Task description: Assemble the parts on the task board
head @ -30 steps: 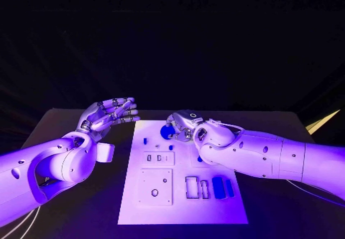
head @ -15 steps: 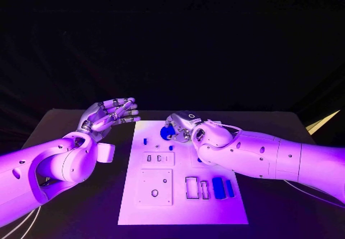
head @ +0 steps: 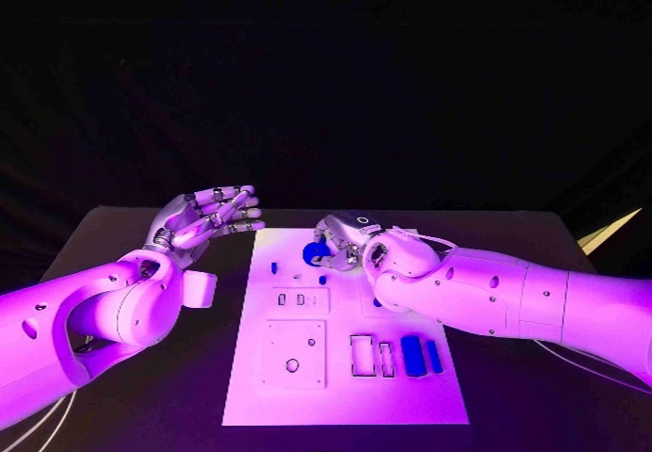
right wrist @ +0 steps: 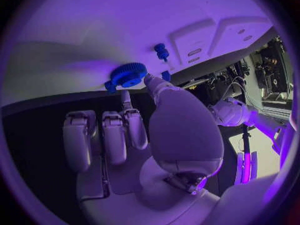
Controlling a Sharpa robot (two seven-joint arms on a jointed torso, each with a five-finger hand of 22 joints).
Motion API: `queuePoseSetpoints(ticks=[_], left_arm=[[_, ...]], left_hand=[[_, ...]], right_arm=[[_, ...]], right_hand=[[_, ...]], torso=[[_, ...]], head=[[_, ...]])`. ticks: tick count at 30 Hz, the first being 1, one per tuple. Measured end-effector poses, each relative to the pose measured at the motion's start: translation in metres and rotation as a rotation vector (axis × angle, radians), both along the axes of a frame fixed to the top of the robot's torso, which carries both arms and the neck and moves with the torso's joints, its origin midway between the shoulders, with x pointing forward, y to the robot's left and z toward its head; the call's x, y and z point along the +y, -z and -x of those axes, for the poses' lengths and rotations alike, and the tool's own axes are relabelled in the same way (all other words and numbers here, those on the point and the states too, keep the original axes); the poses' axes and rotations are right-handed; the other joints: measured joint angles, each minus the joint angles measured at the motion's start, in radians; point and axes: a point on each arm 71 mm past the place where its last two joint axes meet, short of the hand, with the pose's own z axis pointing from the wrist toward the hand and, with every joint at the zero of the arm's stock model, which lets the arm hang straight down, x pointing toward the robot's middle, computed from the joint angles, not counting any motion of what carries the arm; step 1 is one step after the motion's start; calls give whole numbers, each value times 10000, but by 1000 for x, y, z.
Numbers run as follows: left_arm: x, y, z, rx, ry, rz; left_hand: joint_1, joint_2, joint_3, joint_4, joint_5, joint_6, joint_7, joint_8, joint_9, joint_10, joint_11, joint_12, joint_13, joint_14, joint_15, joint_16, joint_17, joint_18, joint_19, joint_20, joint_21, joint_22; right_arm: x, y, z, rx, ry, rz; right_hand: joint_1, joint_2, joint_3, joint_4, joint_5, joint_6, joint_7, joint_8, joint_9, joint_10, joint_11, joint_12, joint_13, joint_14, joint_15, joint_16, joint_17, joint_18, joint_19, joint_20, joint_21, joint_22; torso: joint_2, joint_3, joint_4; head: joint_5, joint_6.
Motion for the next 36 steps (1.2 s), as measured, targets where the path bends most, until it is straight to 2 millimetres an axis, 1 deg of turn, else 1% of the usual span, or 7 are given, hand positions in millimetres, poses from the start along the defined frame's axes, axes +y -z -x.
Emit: queuePoseSetpoints(ticks=[2, 5, 17, 28, 30, 32, 36], left_arm=[[0, 0, 0, 3, -5, -3], [0, 0, 0, 8, -14, -8], [1, 0, 0, 11, -36, -16], [8, 1, -2, 0, -190, -65], [9, 1, -2, 0, -214, -73], [10, 1, -2, 0, -224, -77], [11, 1, -2, 0, -239, -83]], left_hand=[[0, 0, 0, 0, 0, 0, 0, 0, 0, 0, 0, 0, 0, 0, 0, 0, 0, 0, 0, 0, 0, 0], [0, 0, 0, 0, 0, 0, 0, 0, 0, -1, 0, 0, 0, 0, 0, 0, 1, 0, 0, 0, 0, 0], [0, 0, 0, 0, 0, 0, 0, 0, 0, -105, 103, -30, 0, 0, 0, 0, 2, 0, 0, 0, 0, 0], [0, 0, 0, -1, 0, -1, 0, 0, 0, -106, 103, -30, 0, 0, 0, 0, 6, 0, 0, 0, 0, 0], [0, 0, 0, -1, 0, -1, 0, 0, 0, -106, 103, -30, 0, 0, 0, 0, 6, -1, 0, 0, 0, 0], [0, 0, 0, -1, 0, -1, 0, 0, 0, -106, 104, -30, 0, 0, 0, 0, 6, 0, 0, 0, 0, 0], [0, 0, 247, -244, 0, -1, 0, 0, 0, -106, 103, -30, 0, 0, 0, 0, 7, 0, 0, 0, 0, 0]], right_arm=[[-1, 1, 0, 97, -12, 13], [-2, 1, 0, 209, -16, 19], [-13, 0, 0, 130, 159, -181], [-66, -27, 12, -302, 820, -2001], [-83, -33, 14, 60, 1049, -2386], [-99, -36, 16, 485, 1129, -2590], [-129, -35, 22, 1256, 1109, -2802]], right_hand=[[-64, 44, -59, 58, 1, 0, 0, -10, 0, 3, 2, 0, 0, 0, 0, 0, 0, 1, 0, 0, 0, 0], [-398, 377, -466, 160, 1, 3, -2, -127, 7, 4, 2, 0, 0, 0, 0, 0, 0, 1, 0, 1, 0, 0], [-410, 391, -466, 159, 1, 26, -19, -200, 19, 4, 2, 0, 0, 0, 0, 0, 0, 0, 0, 1, 0, 0], [-405, 388, -526, 97, 1, -48, 47, -202, 16, -89, 85, -133, 0, -84, 84, 0, 0, 3, 0, 1, -210, 0], [-171, 162, -579, 44, 1, -46, 46, -202, 16, -91, 84, -135, 0, -121, 122, 0, 0, 8, 0, 1, -336, 0], [503, 359, -659, -39, 1, -46, 46, -203, 16, -93, 84, -249, 0, -120, 121, 0, 0, 8, -3, 4, -519, 0], [1095, 178, -632, -291, 1, -42, 46, -319, 15, -92, 84, -251, 0, -121, 121, 0, 0, 10, -120, 120, -529, 1]], torso=[[0, 0, 0], [0, 2, -1], [0, 3, -1], [-27, 45, -91], [-39, 59, -118], [-54, 79, -152], [-70, 116, -208]], head=[[2, -6], [3, -14], [12, -20], [43, 57], [44, 69], [24, 73], [-10, 75]])
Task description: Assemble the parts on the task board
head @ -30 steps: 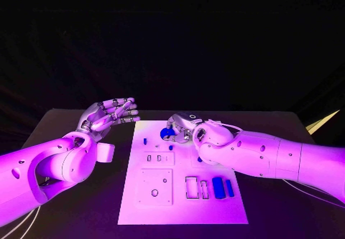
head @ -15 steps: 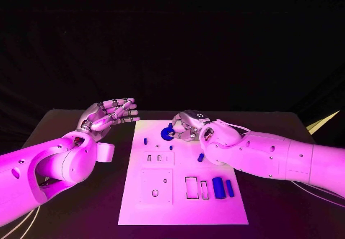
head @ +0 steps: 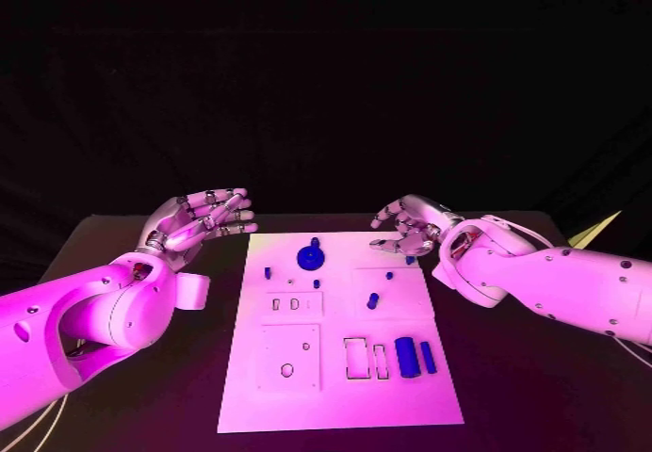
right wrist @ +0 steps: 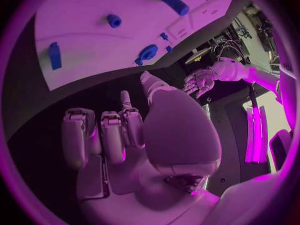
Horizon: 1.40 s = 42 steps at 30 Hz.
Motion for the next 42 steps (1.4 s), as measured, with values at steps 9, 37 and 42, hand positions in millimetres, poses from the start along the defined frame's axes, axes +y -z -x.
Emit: queuePoseSetpoints(ticks=[9, 37, 42], left_arm=[[0, 0, 0, 4, 38, 11], [-1, 1, 0, 6, 57, 18], [-1, 1, 0, 4, 63, 20]], left_hand=[[0, 0, 0, 0, 0, 0, 0, 0, 0, 0, 0, 0, 0, 0, 0, 0, 1, -1, 0, 0, 0, 0], [26, -26, 0, 0, 0, 0, 0, 0, 1, 0, 0, 0, 0, 0, 0, 0, 9, 0, 0, 0, 0, 0], [26, -27, 0, 0, 0, 0, 0, 0, 1, 0, 0, 0, 0, 0, 0, 0, 9, 1, -1, 0, 0, 0]], right_arm=[[-49, -2, 7, 8, -167, -133], [-77, 34, 1, 796, 373, 604], [-74, 40, -1, 905, 394, 639]], right_hand=[[398, -5, -110, -111, 0, -5, 3, -115, -4, -145, 1, -118, 0, 0, 0, 0, 0, 0, 0, 0, -1, 0], [452, -59, -1, -220, 0, -54, 50, -115, -4, -216, 68, -231, 0, 0, 0, 0, 0, 0, 0, 0, -1, 0], [452, -59, -1, -220, 0, -50, 49, -115, -4, -216, 68, -230, 0, 0, 0, 0, 0, 0, 0, 1, -1, 0]], torso=[[-15, 88, -119], [-11, 50, -92], [-12, 43, -96]], head=[[-24, 7], [-6, -35], [7, -52]])
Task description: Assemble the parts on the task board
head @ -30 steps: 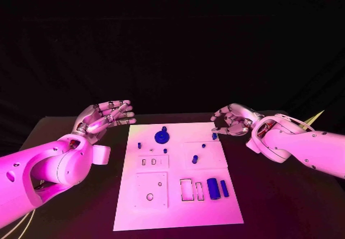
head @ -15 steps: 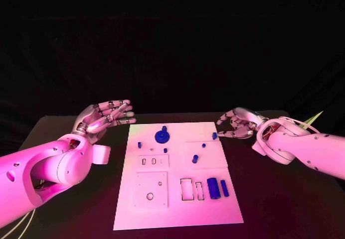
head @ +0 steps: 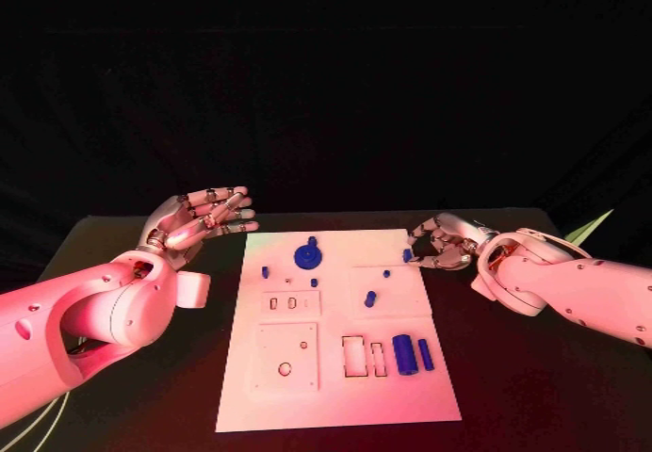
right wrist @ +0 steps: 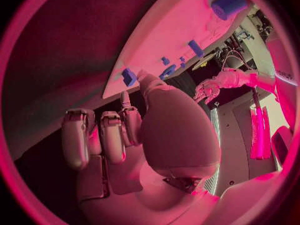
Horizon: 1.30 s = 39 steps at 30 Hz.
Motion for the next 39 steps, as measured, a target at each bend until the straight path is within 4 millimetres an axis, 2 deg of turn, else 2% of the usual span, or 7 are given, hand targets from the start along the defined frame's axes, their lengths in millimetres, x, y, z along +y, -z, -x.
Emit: queuePoseSetpoints(ticks=[5, 6, 7, 17, 21, 37, 39], left_arm=[[0, 0, 0, 0, -5, -2], [0, 0, 0, 0, -5, -2], [0, 0, 0, 0, -5, -2], [0, 0, 0, 4, -5, -3], [0, 0, 0, 6, -6, -4], [1, 0, 0, 13, -16, -10], [1, 0, 0, 13, -18, -10]], left_hand=[[0, 0, 0, 0, 0, 0, 0, 0, 0, 0, 0, 0, 0, 0, 0, 0, 0, 0, 0, 0, 0, -1], [0, 0, 0, 0, 0, 0, 0, 0, 0, 0, 0, 0, 0, 0, 0, 0, 1, -1, 0, 0, 0, 0], [0, 0, 0, 0, 0, 0, 0, 0, 0, 0, 0, 0, 0, 0, 0, 0, 1, 0, 0, 0, 0, 0], [0, 0, 0, 0, 0, 0, 0, 0, 0, 0, 0, 0, 0, 0, 0, 0, 2, -1, 0, 0, 0, -1], [0, 0, 0, 0, 0, 0, 0, 0, 0, 0, 0, 0, 0, 0, 0, 0, 2, 0, 0, 0, 0, -1], [1, 0, 0, -1, 0, 0, 0, 0, 1, 0, 0, 0, 0, -1, 0, 0, 32, -1, 0, 0, 0, -1], [1, -1, 0, -1, 0, 0, 0, 0, 1, 0, 0, 0, 0, -1, 0, 0, 33, -1, 0, 0, 0, -1]], right_arm=[[2, 3, -2, 50, 18, 11], [2, 4, -2, 59, 24, 8], [3, 4, -3, 68, 32, 5], [5, 6, -5, 169, 11, -8], [7, 7, -6, 197, -28, -13], [9, 8, -8, 216, -3, -10], [9, 8, -8, 220, -2, -9]], right_hand=[[16, 16, 1, -1, 0, 69, 1, 0, 0, 3, 1, 1, 0, 0, 0, 0, 0, 0, 0, 0, 0, 0], [235, 235, 2, 0, 0, 73, 0, 0, 0, 3, 1, 2, 0, 0, 0, 0, 0, 0, 0, 0, 1, 0], [249, 250, 3, -1, 0, 71, -1, 0, 0, 3, 1, 2, 0, 0, 0, 0, 0, 0, 0, 0, 1, 0], [246, 255, 559, -257, 0, 415, -89, 1, 1, 5, -2, 6, 0, -2, -3, 0, 0, 0, 0, -2, 1, 0], [246, 256, 616, -295, 0, 489, -131, 2, 1, 110, -106, 8, 0, -3, -5, 0, 0, 0, 1, -4, 2, 0], [245, 256, 620, -298, 0, 571, -142, 2, 0, 110, -107, 53, 0, -86, -90, 0, 0, 0, 2, -5, 3, 0], [245, 256, 1028, -378, 0, 643, -152, 3, 0, 111, -108, 59, 0, -86, -90, 0, 0, 0, 3, -7, 3, 0]], torso=[[-5, 2, -6], [-7, 1, -7], [-8, 0, -8], [-12, -2, -14], [-13, -2, -14], [-13, -8, -12], [-14, -8, -12]], head=[[14, -7], [14, -7], [15, -7], [24, 31], [16, 24], [20, 13], [20, 13]])
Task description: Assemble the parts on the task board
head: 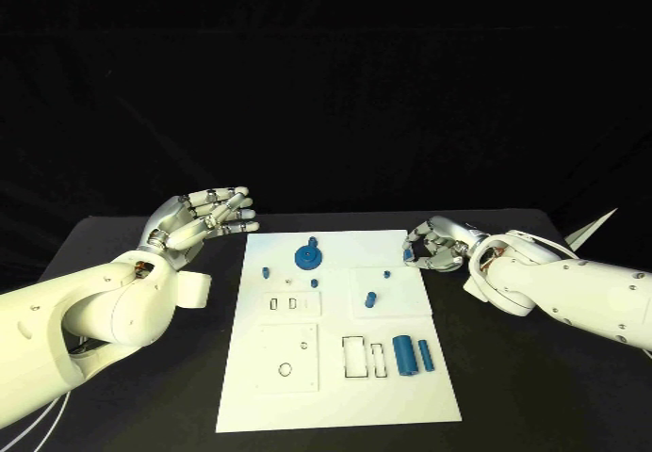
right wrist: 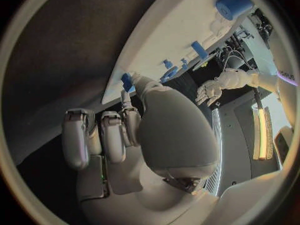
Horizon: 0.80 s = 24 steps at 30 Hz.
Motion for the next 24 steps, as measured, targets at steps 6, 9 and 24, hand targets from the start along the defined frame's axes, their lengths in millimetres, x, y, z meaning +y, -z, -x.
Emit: queuePoseSetpoints(ticks=[6, 9, 24], left_arm=[[0, 0, 0, 1, -6, -3], [0, 0, 0, 1, -11, -4], [1, 0, 0, 1, -26, -9]], left_hand=[[0, 0, 0, 0, 0, 0, 0, 0, 0, 0, 0, 0, 0, 0, 0, 0, 5, 0, 0, 0, 0, 0], [0, 0, 0, 0, 0, 0, 0, 0, 0, 0, 0, 0, 0, 0, 0, 0, 6, 0, 0, 0, 0, 0], [0, 0, 0, 0, 0, 0, 0, 0, 0, 0, 0, 0, 0, 0, 0, 0, 22, 0, 0, 0, 0, 0]], right_arm=[[0, 0, 0, 8, -7, 3], [0, 0, 0, 7, -9, 2], [4, -3, 1, -329, 172, -112]], right_hand=[[-2, 2, 142, -139, 0, 305, -125, 26, 7, 72, -74, 1, 0, 103, -107, 0, 0, 0, 65, -70, 1, 0], [-160, 160, 485, -290, 0, 373, -189, 177, 8, 140, -144, 2, 0, 103, -112, 0, 0, 0, 39, -99, 3, 0], [-243, 240, 747, -551, -3, 466, -283, 181, 7, 146, -318, 116, 0, 85, -305, 0, 0, -1, 31, -251, 21, 0]], torso=[[-3, 0, -2], [-3, 0, -3], [-8, 3, -2]], head=[[-8, -20], [-8, -24], [-10, -63]])
